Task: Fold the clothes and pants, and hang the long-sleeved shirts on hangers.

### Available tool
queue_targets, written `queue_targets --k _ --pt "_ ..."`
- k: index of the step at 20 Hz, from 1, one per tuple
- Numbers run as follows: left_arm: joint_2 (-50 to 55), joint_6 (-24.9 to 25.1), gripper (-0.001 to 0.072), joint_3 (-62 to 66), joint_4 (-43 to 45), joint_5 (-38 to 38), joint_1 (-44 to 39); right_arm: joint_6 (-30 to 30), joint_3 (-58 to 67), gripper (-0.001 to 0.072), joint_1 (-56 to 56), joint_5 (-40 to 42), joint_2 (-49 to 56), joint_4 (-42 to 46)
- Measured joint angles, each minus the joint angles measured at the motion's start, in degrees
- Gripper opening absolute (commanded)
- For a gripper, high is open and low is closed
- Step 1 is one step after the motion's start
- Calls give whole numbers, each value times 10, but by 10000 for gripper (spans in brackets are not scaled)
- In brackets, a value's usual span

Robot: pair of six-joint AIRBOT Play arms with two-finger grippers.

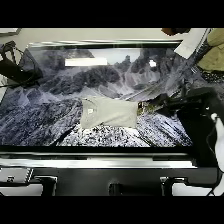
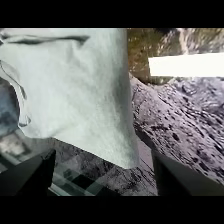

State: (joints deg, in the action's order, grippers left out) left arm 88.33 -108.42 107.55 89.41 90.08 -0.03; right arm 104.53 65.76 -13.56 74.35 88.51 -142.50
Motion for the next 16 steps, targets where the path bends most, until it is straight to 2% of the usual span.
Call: queue_targets --k 6,8,11,13,14,16 --pt "17 0 17 0 1 0 0 43 -31 627 82 -64 70 -39" --pt "20 0 17 0 1 0 0 44 -33 533 102 -84 79 -46" --pt "24 0 17 0 1 0 0 41 -34 298 121 -109 85 -53" --pt "25 0 17 0 1 1 0 35 -33 93 127 -120 87 -58" --pt "25 0 17 0 1 1 0 34 -32 36 129 -122 87 -61" --pt "26 0 17 0 1 1 0 30 -25 32 131 -124 88 -63"
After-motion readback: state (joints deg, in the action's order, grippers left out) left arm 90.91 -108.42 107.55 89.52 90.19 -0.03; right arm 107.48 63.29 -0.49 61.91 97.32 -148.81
